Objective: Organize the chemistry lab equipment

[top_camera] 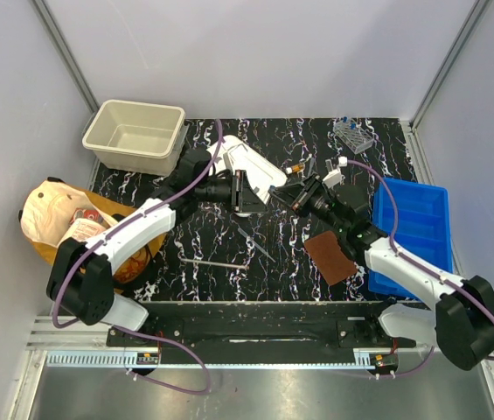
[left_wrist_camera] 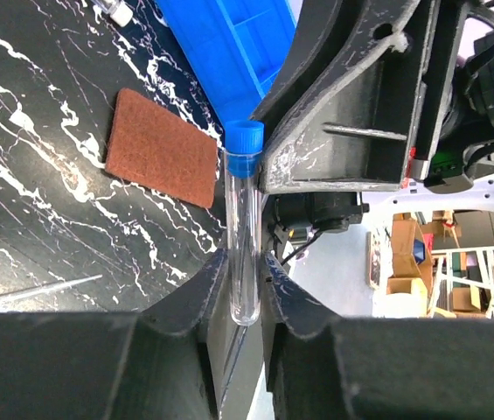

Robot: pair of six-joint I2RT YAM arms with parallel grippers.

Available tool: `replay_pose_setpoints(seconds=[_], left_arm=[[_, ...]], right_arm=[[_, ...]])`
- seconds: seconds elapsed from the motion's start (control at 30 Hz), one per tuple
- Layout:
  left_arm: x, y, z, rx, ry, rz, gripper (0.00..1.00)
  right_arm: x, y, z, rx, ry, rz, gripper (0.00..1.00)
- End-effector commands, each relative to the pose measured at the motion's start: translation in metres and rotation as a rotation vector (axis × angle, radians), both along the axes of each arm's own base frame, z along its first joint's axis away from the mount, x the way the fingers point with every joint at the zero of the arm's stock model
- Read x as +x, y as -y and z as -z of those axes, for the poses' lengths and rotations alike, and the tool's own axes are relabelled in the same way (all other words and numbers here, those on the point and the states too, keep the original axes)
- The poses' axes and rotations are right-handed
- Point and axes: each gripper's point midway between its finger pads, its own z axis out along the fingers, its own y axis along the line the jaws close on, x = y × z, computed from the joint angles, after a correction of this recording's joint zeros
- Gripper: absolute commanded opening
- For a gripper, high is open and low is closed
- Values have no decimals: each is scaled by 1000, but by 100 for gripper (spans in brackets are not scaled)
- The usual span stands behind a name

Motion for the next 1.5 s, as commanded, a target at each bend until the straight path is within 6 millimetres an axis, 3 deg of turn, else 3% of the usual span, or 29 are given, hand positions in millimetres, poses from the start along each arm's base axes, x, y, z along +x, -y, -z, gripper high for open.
replay_pose_setpoints(seconds=[0.0, 0.23, 0.3, 0.53, 0.77, 1.47], left_arm=[[4, -5, -14, 52, 114, 4, 18], [-8, -10, -24, 219, 343, 6, 14], [-12, -12, -25, 242, 392, 4, 14], [-32, -9, -30, 229, 484, 59, 14], [-34, -7, -27, 233, 493, 72, 15], [-35, -6, -23, 237, 482, 86, 15]], right_arm=[[-10, 5, -34, -53, 159, -7, 24], [-38, 2, -49, -254, 268, -232, 51], [-44, 3, -54, -274, 276, -309, 54], [-53, 23, -59, -295, 229, -435, 53], [-63, 19, -57, -298, 240, -538, 54], [-34, 10, -37, -275, 176, -502, 39]])
